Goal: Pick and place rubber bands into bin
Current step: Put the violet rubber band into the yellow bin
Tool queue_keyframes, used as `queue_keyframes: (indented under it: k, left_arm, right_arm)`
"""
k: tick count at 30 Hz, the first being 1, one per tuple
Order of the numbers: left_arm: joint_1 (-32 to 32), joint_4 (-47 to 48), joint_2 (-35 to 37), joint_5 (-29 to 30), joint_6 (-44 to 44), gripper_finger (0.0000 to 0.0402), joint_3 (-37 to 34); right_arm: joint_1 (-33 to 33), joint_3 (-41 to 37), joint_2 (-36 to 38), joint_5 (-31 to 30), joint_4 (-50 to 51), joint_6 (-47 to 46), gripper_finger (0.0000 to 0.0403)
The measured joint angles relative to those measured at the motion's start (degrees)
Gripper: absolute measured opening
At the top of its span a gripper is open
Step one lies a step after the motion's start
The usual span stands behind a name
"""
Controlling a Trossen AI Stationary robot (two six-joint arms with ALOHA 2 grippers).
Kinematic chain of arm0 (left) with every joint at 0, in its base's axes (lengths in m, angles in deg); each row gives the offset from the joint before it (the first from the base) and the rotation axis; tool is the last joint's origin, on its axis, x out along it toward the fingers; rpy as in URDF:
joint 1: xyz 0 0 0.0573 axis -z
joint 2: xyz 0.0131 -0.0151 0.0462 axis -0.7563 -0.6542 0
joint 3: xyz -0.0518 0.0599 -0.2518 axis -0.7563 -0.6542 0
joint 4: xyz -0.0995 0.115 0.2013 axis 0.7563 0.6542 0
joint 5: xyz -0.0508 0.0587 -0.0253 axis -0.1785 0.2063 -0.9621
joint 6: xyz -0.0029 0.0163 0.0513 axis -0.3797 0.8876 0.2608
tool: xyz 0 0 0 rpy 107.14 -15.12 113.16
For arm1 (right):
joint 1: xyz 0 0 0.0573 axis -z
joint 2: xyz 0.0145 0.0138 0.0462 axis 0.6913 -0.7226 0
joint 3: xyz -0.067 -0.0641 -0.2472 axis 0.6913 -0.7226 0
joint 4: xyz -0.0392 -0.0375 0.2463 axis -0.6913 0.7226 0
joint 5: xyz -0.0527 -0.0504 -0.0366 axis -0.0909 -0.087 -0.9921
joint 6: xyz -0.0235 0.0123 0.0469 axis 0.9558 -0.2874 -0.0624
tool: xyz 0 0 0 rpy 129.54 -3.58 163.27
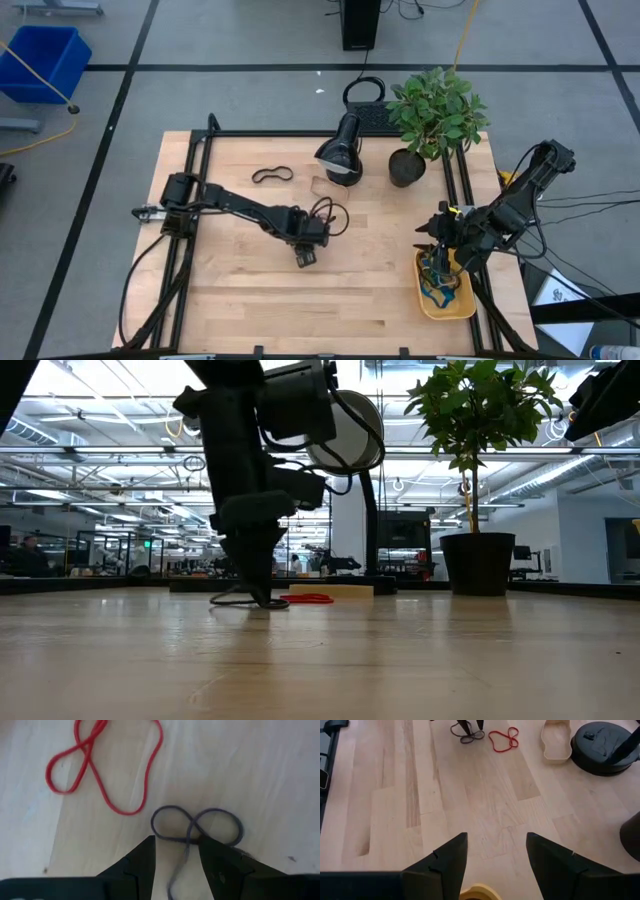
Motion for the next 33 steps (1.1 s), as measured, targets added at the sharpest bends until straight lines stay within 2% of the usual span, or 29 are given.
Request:
queue_keyframes:
  k: [3,7,14,18,24,33]
  left_arm:
    - [-0.58,0.06,-0.54,-1.02,-1.87,0.0159,0.25]
    - [-1.52,0.30,-0.60,-5.17,-2.38,0.0159,0.23]
    - [-1.54,0.22,-0.70,-5.69,-2.30,0.0151,0.16]
    - [-1.27,0.03,-0.73,-6.04,-2.28,0.0109,0.14]
    - [-1.00,-1.07,-0.81,-6.72,-2.26,0.0015,0.08]
    - [-0.84,-1.01,0.45,-7.34,-1.52,0.0005,-0.17]
  right_arm:
    - [0.00,0.00,0.01,0.00,0.00,0.00,0.0196]
    - [0.00,0.00,0.01,0.02,0.00,0.00,0.0196]
    - [0.00,0.00,0.01,0.00,0.04,0.19,0.0196]
    - [0.00,0.00,0.01,0.00,0.04,1.46,0.0196]
    - [0.00,0.00,0.01,0.00,0.04,1.49,0.0196]
    - [0.00,0.00,0.01,0.00,0.02,1.49,0.0196]
